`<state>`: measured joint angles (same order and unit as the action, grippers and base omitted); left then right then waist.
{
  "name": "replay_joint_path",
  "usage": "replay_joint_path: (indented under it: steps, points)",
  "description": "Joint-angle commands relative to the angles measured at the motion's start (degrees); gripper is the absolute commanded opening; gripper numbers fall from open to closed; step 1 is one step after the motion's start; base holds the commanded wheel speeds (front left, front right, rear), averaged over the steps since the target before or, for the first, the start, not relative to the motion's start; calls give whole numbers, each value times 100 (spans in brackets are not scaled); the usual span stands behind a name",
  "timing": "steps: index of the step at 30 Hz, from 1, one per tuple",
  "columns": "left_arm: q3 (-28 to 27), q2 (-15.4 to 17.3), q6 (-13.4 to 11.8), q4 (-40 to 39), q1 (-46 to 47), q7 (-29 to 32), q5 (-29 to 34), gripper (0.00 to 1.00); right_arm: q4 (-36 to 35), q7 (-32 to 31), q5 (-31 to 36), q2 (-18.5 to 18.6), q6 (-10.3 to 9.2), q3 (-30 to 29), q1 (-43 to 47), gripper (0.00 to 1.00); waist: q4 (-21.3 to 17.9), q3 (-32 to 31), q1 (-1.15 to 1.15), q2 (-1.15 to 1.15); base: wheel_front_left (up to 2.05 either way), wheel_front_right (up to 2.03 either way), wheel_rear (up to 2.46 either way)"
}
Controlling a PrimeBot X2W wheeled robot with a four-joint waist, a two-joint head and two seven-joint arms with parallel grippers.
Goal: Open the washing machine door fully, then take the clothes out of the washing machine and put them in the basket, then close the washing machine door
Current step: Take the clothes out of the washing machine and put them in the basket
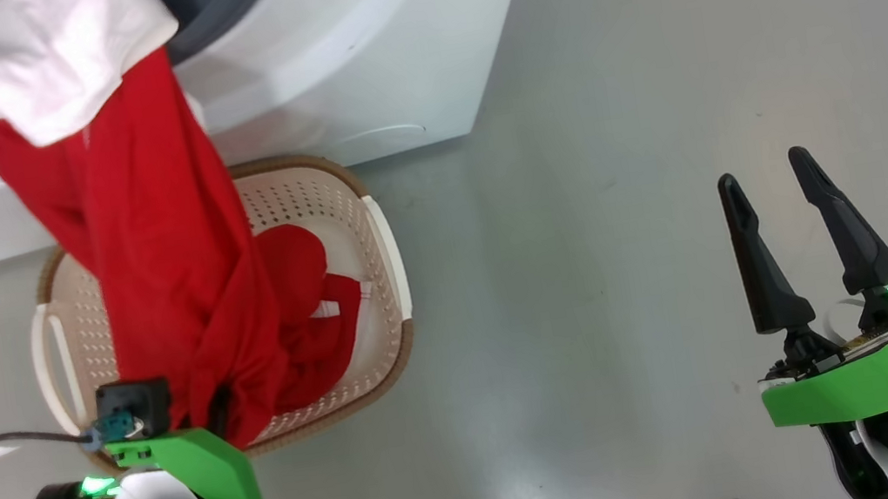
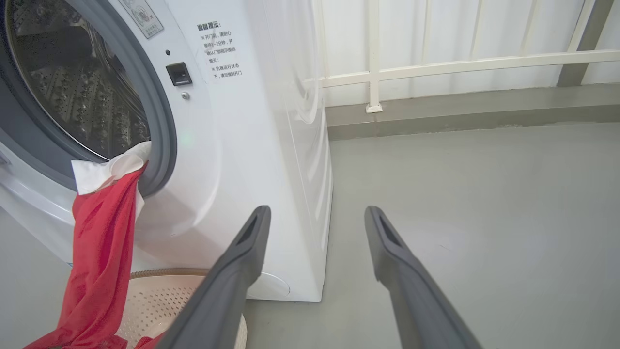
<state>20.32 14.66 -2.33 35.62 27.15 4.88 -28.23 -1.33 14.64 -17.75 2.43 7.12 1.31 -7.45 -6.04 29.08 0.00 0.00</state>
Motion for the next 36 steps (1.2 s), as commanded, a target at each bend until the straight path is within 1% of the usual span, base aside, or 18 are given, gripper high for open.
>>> replay_joint_path:
  steps: [1, 9, 18, 27, 36]
  points:
    - [-149, 106, 82, 138, 120, -58, 15, 0, -160, 36, -57, 44, 36, 171, -89, 100, -76, 87, 0, 0, 0, 0, 0]
    - [-131, 52, 268, 1323, 610, -276, -25, 0, -184, 36, -126, 44, 36, 201, -136, 100, -246, 329, 0, 0, 0, 0, 0]
    - [-100, 19, 457, 2286, 1086, -577, -49, 0, -199, 36, -182, 44, 36, 244, -178, 100, -348, 532, 0, 0, 0, 0, 0]
    - [-112, -5, 436, 2910, 1507, -1197, -43, 0, -197, 36, -207, 44, 36, 284, -241, 100, -391, 649, 0, 0, 0, 0, 0]
    - [-99, 8, 484, 3361, 1722, -1435, -79, 0, -176, 36, -236, 44, 36, 296, -282, 100, -422, 697, 0, 0, 0, 0, 0]
